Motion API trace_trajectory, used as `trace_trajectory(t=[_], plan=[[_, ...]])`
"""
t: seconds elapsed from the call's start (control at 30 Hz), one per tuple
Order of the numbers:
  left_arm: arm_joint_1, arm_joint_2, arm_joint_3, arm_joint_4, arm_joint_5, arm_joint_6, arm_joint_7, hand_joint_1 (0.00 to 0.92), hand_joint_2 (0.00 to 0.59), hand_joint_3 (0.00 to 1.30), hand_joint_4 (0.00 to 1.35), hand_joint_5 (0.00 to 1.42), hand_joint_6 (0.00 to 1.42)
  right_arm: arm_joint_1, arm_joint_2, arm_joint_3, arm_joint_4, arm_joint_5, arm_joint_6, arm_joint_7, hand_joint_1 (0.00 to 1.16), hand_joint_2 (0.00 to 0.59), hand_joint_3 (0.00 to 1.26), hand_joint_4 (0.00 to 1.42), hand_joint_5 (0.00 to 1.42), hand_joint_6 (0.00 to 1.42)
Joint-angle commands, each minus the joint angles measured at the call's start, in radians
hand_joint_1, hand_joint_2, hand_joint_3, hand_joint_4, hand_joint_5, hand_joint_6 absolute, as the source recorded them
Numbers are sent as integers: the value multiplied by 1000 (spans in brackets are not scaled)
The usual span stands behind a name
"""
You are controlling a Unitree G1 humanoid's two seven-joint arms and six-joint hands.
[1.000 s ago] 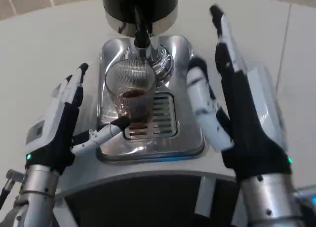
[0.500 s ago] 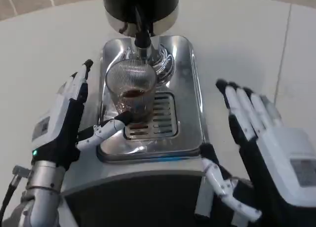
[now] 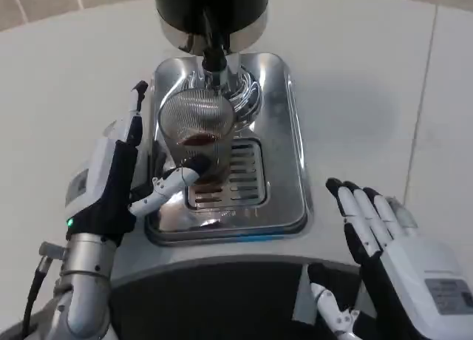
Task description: Grasp the cup under the faucet to collect the drink, then remove the cup.
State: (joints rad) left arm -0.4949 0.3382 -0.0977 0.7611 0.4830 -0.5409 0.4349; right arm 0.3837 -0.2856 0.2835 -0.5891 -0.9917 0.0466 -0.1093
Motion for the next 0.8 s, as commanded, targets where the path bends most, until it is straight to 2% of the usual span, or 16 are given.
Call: trace_trajectory(t=[0.03, 0.3, 0.57, 0.8], plan=[[-27, -14, -17, 36, 8, -6, 30, 136, 28, 0, 0, 91, 78, 14, 8, -6, 5, 12, -24, -8, 245, 527, 0, 0, 0, 0], [-74, -25, -43, 101, 18, 16, 72, 267, 45, 0, 0, 121, 112, 17, 19, -12, -2, 32, -19, 12, 201, 503, 0, 0, 0, 0], [-96, -32, -57, 130, 20, 16, 102, 314, 55, 0, 0, 153, 143, 6, 28, -13, -7, 43, -14, 34, 191, 503, 0, 0, 0, 0], [-107, -41, -75, 148, 23, 30, 120, 379, 66, 0, 0, 236, 211, 3, 46, -15, -12, 40, -6, 59, 156, 494, 0, 0, 0, 0]])
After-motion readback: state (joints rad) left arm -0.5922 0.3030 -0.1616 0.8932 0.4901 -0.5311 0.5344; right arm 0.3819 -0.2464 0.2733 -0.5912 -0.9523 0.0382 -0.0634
